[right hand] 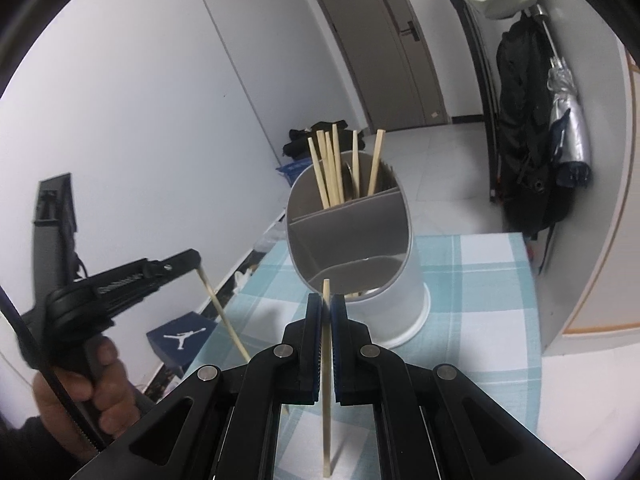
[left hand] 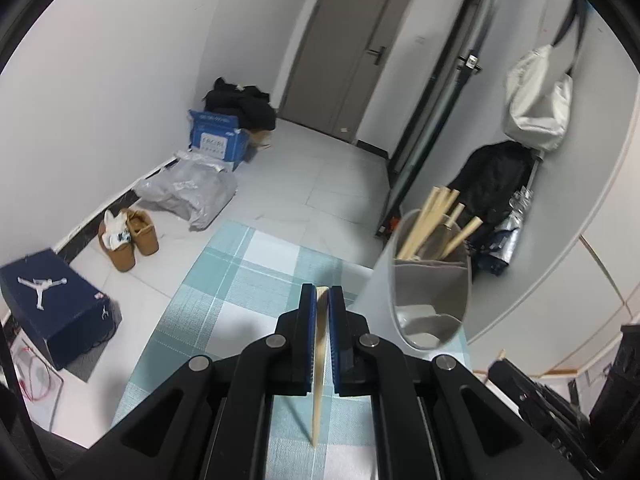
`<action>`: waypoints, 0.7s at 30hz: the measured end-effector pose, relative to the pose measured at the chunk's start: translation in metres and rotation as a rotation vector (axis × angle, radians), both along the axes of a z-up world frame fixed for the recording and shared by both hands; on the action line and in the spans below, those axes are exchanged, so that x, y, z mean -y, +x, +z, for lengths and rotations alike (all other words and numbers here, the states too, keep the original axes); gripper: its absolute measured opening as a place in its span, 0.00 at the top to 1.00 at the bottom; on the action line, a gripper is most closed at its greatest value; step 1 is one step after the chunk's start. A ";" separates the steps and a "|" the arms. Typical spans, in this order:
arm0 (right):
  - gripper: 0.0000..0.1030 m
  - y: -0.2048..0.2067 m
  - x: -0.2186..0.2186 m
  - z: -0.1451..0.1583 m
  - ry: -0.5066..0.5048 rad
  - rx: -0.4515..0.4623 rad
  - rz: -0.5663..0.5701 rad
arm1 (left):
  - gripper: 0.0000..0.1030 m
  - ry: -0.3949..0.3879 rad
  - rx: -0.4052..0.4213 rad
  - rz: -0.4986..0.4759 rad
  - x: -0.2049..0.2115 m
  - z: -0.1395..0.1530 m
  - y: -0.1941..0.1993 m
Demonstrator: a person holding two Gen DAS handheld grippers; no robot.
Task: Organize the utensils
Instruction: 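Carry both chopsticks over the white holder, then lower both chopsticks into the white holder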
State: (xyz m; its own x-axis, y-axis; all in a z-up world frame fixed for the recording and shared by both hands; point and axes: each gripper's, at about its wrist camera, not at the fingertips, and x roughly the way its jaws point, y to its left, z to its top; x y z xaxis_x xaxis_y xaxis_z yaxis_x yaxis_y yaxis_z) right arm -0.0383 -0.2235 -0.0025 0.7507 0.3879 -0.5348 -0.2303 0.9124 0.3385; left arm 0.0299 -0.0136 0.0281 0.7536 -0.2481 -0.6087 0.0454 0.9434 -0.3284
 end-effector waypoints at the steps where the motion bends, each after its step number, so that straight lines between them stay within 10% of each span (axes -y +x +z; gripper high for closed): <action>1: 0.97 -0.002 0.000 0.001 -0.005 0.005 -0.005 | 0.98 0.014 0.003 -0.011 0.003 0.003 -0.002; 21: 0.97 -0.019 0.014 0.046 -0.008 0.141 -0.077 | 0.98 0.037 0.067 -0.137 0.016 0.069 -0.020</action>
